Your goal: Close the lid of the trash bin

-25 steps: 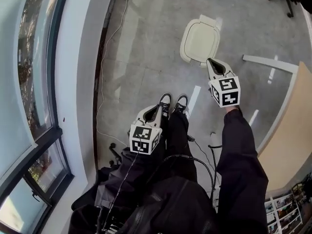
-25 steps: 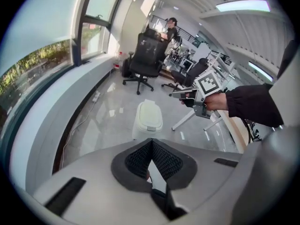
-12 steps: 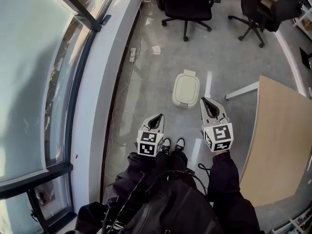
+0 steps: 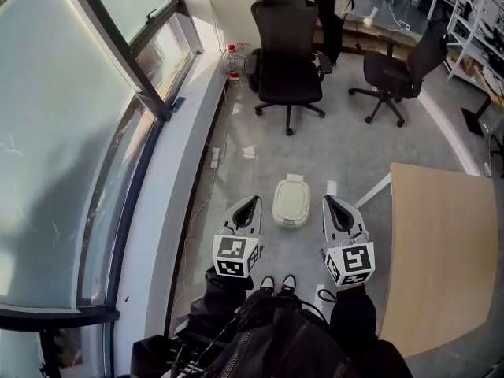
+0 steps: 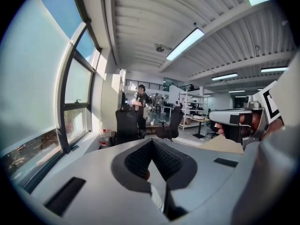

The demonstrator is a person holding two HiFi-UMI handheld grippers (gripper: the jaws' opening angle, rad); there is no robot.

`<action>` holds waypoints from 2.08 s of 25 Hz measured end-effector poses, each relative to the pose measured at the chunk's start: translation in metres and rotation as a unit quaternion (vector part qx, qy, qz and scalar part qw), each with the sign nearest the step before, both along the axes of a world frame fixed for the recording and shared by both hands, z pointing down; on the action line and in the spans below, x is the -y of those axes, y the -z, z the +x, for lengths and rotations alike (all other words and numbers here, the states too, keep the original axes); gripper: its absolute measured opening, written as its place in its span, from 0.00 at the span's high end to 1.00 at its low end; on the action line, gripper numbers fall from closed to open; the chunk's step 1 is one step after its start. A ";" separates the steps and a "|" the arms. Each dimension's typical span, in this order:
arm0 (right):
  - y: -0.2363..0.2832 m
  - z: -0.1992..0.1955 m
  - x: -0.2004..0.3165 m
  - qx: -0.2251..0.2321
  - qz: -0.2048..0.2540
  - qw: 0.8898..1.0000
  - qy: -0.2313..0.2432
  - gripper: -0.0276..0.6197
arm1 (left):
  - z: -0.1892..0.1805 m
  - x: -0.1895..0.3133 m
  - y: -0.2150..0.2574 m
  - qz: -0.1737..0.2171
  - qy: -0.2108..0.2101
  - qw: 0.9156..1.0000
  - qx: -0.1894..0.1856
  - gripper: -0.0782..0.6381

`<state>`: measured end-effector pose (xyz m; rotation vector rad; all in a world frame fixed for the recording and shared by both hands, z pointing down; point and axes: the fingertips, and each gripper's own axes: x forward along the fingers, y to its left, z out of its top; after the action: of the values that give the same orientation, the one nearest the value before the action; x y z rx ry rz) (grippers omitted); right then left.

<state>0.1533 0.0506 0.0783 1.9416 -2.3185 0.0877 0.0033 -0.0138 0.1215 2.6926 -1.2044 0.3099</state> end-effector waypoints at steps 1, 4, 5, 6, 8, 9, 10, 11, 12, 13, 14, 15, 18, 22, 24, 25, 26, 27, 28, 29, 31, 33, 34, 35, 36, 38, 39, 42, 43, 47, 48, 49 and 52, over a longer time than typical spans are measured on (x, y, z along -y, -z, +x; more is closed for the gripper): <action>0.010 0.001 -0.003 0.000 0.008 1.000 -0.003 0.95 | 0.001 -0.002 0.011 0.010 0.000 1.000 -0.006 0.89; 0.035 0.000 -0.013 -0.001 0.030 0.999 -0.012 0.95 | 0.001 -0.009 0.036 0.027 -0.003 0.999 -0.018 0.89; 0.042 0.000 -0.016 -0.001 0.037 0.999 -0.014 0.95 | 0.001 -0.011 0.042 0.031 -0.004 0.999 -0.022 0.89; 0.049 0.000 -0.018 -0.002 0.044 0.999 -0.016 0.95 | 0.001 -0.013 0.049 0.035 -0.005 0.999 -0.027 0.89; 0.061 -0.002 -0.021 -0.001 0.059 0.998 -0.018 0.95 | 0.002 -0.015 0.062 0.047 -0.006 0.998 -0.037 0.89; 0.067 -0.004 -0.022 0.000 0.067 0.998 -0.018 0.95 | 0.002 -0.017 0.069 0.054 -0.007 0.998 -0.040 0.89; 0.072 -0.006 -0.023 0.000 0.075 0.997 -0.018 0.95 | 0.002 -0.018 0.074 0.060 -0.008 0.997 -0.043 0.89; 0.077 -0.008 -0.024 -0.002 0.081 0.997 -0.018 0.95 | 0.003 -0.020 0.079 0.065 -0.008 0.997 -0.046 0.89; 0.081 -0.010 -0.025 -0.004 0.086 0.996 -0.019 0.95 | 0.003 -0.022 0.084 0.070 -0.009 0.996 -0.049 0.89; 0.084 -0.011 -0.026 -0.005 0.089 0.996 -0.020 0.95 | 0.004 -0.023 0.088 0.074 -0.009 0.996 -0.051 0.89; 0.087 -0.012 -0.027 -0.005 0.092 0.996 -0.021 0.95 | 0.004 -0.025 0.092 0.079 -0.010 0.995 -0.053 0.89; 0.088 -0.012 -0.028 -0.004 0.093 0.995 -0.023 0.95 | 0.005 -0.026 0.096 0.083 -0.011 0.995 -0.055 0.89; 0.089 -0.008 -0.030 -0.001 0.092 0.995 -0.028 0.95 | 0.008 -0.028 0.104 0.095 -0.016 0.994 -0.058 0.89; 0.091 -0.004 -0.032 0.004 0.092 0.995 -0.036 0.95 | 0.011 -0.029 0.110 0.102 -0.024 0.993 -0.059 0.89; 0.094 -0.004 -0.034 0.004 0.095 0.995 -0.040 0.95 | 0.013 -0.030 0.112 0.105 -0.026 0.992 -0.061 0.89; 0.095 -0.004 -0.035 0.003 0.097 0.994 -0.041 0.95 | 0.013 -0.030 0.114 0.106 -0.027 0.992 -0.062 0.89; 0.097 -0.004 -0.036 0.002 0.099 0.994 -0.043 0.95 | 0.013 -0.030 0.115 0.108 -0.027 0.992 -0.063 0.89; 0.099 -0.004 -0.036 0.001 0.101 0.994 -0.044 0.95 | 0.014 -0.030 0.116 0.109 -0.028 0.992 -0.064 0.89; 0.100 -0.004 -0.037 0.000 0.103 0.994 -0.045 0.95 | 0.015 -0.030 0.118 0.110 -0.029 0.991 -0.065 0.89; 0.101 -0.004 -0.037 -0.001 0.104 0.994 -0.046 0.95 | 0.016 -0.030 0.119 0.111 -0.030 0.991 -0.066 0.89; 0.100 -0.003 -0.038 -0.003 0.101 0.994 -0.049 0.95 | 0.018 -0.031 0.119 0.111 -0.033 0.991 -0.067 0.89; 0.096 -0.002 -0.038 -0.004 0.094 0.994 -0.053 0.95 | 0.020 -0.033 0.118 0.110 -0.035 0.991 -0.068 0.89; 0.094 -0.001 -0.039 -0.004 0.090 0.994 -0.055 0.95 | 0.020 -0.034 0.117 0.110 -0.035 0.991 -0.068 0.89; 0.093 0.000 -0.039 -0.003 0.087 0.995 -0.057 0.95 | 0.020 -0.034 0.117 0.109 -0.035 0.991 -0.068 0.89; 0.092 0.001 -0.039 -0.002 0.085 0.995 -0.058 0.95 | 0.020 -0.034 0.116 0.108 -0.035 0.991 -0.068 0.89; 0.091 0.000 -0.038 -0.003 0.084 0.995 -0.057 0.95 | 0.019 -0.033 0.114 0.105 -0.034 0.991 -0.068 0.89; 0.090 -0.001 -0.038 -0.003 0.083 0.995 -0.057 0.95 | 0.018 -0.033 0.113 0.104 -0.034 0.992 -0.068 0.89; 0.090 -0.002 -0.039 -0.007 0.083 0.995 -0.061 0.95 | 0.018 -0.034 0.111 0.102 -0.033 0.992 -0.070 0.89; 0.090 -0.001 -0.039 -0.009 0.083 0.995 -0.062 0.95 | 0.018 -0.035 0.112 0.102 -0.032 0.992 -0.070 0.89; 0.092 -0.001 -0.041 -0.010 0.084 0.994 -0.064 0.95 | 0.017 -0.036 0.113 0.102 -0.029 0.992 -0.072 0.89; 0.092 -0.002 -0.041 -0.010 0.084 0.994 -0.064 0.95 | 0.016 -0.037 0.112 0.102 -0.029 0.992 -0.072 0.89; 0.091 -0.003 -0.042 -0.009 0.085 0.994 -0.064 0.95 | 0.015 -0.038 0.111 0.102 -0.028 0.992 -0.072 0.89; 0.088 -0.006 -0.045 -0.007 0.085 0.994 -0.062 0.95 | 0.013 -0.040 0.109 0.101 -0.028 0.992 -0.072 0.89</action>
<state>0.1477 0.0955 -0.0098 2.1582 -2.2617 -0.1158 0.0158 0.0267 0.0128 2.8652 -1.1792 -0.0007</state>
